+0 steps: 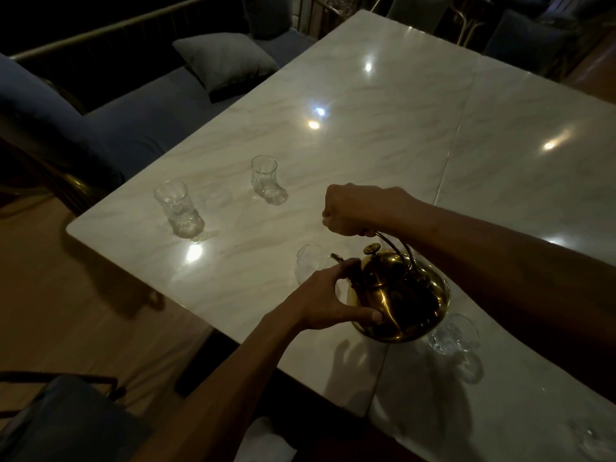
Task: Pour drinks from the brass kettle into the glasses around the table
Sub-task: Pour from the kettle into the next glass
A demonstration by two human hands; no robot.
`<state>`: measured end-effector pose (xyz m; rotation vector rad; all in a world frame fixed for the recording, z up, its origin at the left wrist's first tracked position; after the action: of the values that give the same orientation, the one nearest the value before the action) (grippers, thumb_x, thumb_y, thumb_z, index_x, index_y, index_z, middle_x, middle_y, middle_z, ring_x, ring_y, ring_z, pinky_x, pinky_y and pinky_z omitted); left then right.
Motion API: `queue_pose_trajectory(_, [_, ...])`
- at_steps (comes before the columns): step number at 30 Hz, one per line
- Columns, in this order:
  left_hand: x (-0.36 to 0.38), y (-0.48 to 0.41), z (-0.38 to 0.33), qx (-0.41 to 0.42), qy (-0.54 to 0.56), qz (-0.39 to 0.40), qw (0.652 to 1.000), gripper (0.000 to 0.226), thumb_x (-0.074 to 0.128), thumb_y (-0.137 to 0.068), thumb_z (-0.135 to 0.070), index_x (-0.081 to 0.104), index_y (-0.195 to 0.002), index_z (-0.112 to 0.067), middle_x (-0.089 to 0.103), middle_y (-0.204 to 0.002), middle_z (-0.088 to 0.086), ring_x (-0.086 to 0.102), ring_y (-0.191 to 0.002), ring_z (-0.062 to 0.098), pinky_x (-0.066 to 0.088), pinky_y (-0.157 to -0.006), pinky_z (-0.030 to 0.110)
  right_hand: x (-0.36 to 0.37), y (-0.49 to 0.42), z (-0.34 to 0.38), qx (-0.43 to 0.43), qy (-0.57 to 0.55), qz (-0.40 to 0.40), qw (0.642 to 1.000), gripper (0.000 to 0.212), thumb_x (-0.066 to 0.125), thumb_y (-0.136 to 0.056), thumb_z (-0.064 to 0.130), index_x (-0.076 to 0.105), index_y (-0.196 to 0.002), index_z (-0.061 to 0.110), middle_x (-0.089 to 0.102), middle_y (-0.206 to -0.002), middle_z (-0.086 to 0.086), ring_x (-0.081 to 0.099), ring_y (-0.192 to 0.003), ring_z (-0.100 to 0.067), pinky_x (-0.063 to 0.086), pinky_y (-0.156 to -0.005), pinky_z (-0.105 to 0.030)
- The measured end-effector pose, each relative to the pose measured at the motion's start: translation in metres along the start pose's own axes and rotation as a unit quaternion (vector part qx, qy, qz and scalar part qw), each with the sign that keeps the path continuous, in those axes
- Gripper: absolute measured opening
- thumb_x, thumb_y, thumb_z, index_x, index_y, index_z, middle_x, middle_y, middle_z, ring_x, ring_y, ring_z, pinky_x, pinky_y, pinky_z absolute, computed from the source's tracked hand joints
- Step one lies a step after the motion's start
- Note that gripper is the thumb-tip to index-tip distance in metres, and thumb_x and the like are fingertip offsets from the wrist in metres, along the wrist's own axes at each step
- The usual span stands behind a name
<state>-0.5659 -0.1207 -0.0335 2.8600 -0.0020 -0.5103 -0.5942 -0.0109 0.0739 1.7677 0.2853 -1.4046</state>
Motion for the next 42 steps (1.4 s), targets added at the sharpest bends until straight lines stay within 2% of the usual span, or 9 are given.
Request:
queue_pose_trajectory(8, [0.003, 0.000, 0.003, -0.011, -0.016, 0.002, 1.000, 0.106, 0.078, -0.060, -0.067, 0.030, -0.149, -0.032, 0.043, -0.148, -0.009, 0.040, -0.135, 0.010, 0.038, -0.110, 0.041, 0.009, -0.003, -0.005, -0.001, -0.007, -0.011, 1.000, 0.027, 0.055, -0.092, 0.024, 0.059, -0.117, 0.014, 0.065, -0.083, -0.007, 0.069, -0.062, -0.024, 0.060, -0.069, -0.042])
queue_pose_trajectory(11, [0.005, -0.002, 0.012, -0.028, -0.018, 0.007, 0.999, 0.107, 0.081, -0.061, -0.061, 0.029, -0.149, -0.031, 0.042, -0.149, -0.008, 0.038, -0.136, 0.011, 0.036, -0.111, 0.039, 0.022, -0.007, -0.004, -0.012, -0.026, -0.020, 0.999, 0.031, 0.055, -0.093, 0.027, 0.059, -0.120, 0.012, 0.069, -0.105, -0.008, 0.070, -0.078, -0.025, 0.059, -0.074, -0.042])
queue_pose_trajectory(15, [0.008, -0.004, 0.026, -0.052, -0.020, 0.017, 0.998, 0.111, 0.084, -0.058, -0.060, 0.028, -0.149, -0.033, 0.041, -0.149, -0.008, 0.038, -0.136, 0.012, 0.036, -0.111, 0.042, 0.036, -0.008, -0.006, -0.020, -0.061, -0.028, 0.998, 0.032, 0.053, -0.094, 0.029, 0.061, -0.118, 0.009, 0.068, -0.112, -0.010, 0.065, -0.095, -0.027, 0.055, -0.084, -0.042])
queue_pose_trajectory(20, [0.011, -0.008, 0.038, -0.069, -0.030, 0.026, 0.997, 0.109, 0.085, -0.059, -0.055, 0.028, -0.149, -0.033, 0.041, -0.150, -0.006, 0.037, -0.137, 0.015, 0.036, -0.111, 0.043, 0.048, -0.006, -0.012, -0.019, -0.094, -0.038, 0.995, 0.025, 0.053, -0.094, 0.026, 0.063, -0.105, 0.006, 0.069, -0.101, -0.010, 0.065, -0.083, -0.023, 0.057, -0.079, -0.038])
queue_pose_trajectory(23, [0.013, -0.010, 0.043, -0.075, -0.041, 0.029, 0.996, 0.108, 0.086, -0.058, -0.055, 0.029, -0.147, -0.035, 0.042, -0.149, -0.006, 0.039, -0.136, 0.017, 0.037, -0.110, 0.042, 0.053, 0.000, -0.016, -0.013, -0.131, -0.059, 0.990, 0.025, 0.054, -0.094, 0.026, 0.065, -0.106, 0.006, 0.069, -0.096, -0.010, 0.066, -0.080, -0.022, 0.058, -0.076, -0.037])
queue_pose_trajectory(26, [0.015, -0.009, 0.049, -0.082, -0.049, 0.033, 0.995, 0.110, 0.087, -0.058, -0.053, 0.027, -0.148, -0.037, 0.041, -0.150, -0.004, 0.039, -0.136, 0.019, 0.037, -0.109, 0.043, 0.056, 0.009, -0.020, -0.012, -0.156, -0.076, 0.985, 0.022, 0.053, -0.095, 0.021, 0.065, -0.099, 0.004, 0.066, -0.089, -0.009, 0.064, -0.080, -0.023, 0.050, -0.066, -0.031])
queue_pose_trajectory(30, [0.016, -0.007, 0.046, -0.071, -0.063, 0.040, 0.995, 0.107, 0.086, -0.062, -0.048, 0.026, -0.149, -0.034, 0.044, -0.148, -0.002, 0.041, -0.135, 0.020, 0.036, -0.109, 0.041, 0.055, 0.023, -0.026, -0.012, -0.186, -0.100, 0.977, 0.023, 0.048, -0.097, 0.017, 0.066, -0.094, 0.003, 0.060, -0.079, -0.006, 0.060, -0.075, -0.022, 0.045, -0.062, -0.028])
queue_pose_trajectory(35, [0.014, -0.008, 0.040, -0.057, -0.095, 0.042, 0.993, 0.111, 0.084, -0.060, -0.054, 0.022, -0.150, -0.037, 0.044, -0.148, -0.002, 0.042, -0.134, 0.021, 0.039, -0.109, 0.045, 0.049, 0.043, -0.032, -0.008, -0.216, -0.130, 0.968, 0.029, 0.044, -0.100, 0.021, 0.066, -0.110, 0.003, 0.069, -0.102, -0.016, 0.066, -0.088, -0.027, 0.055, -0.079, -0.040])
queue_pose_trajectory(42, [0.014, -0.009, 0.016, -0.020, -0.117, 0.036, 0.992, 0.106, 0.085, -0.065, -0.047, 0.023, -0.150, -0.033, 0.045, -0.147, 0.001, 0.043, -0.132, 0.021, 0.040, -0.108, 0.045, 0.028, 0.071, -0.043, -0.002, -0.237, -0.168, 0.957, 0.033, 0.045, -0.101, 0.025, 0.063, -0.123, 0.007, 0.065, -0.122, -0.017, 0.063, -0.107, -0.030, 0.049, -0.088, -0.034])
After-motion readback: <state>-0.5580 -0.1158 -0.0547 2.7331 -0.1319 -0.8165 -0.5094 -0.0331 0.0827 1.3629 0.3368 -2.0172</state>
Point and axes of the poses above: each hand's wrist, its own y-axis away from the middle knuckle, its own x-axis out of the palm, z = x × y, the point moved 7 cm from there along -y, towards the middle knuckle
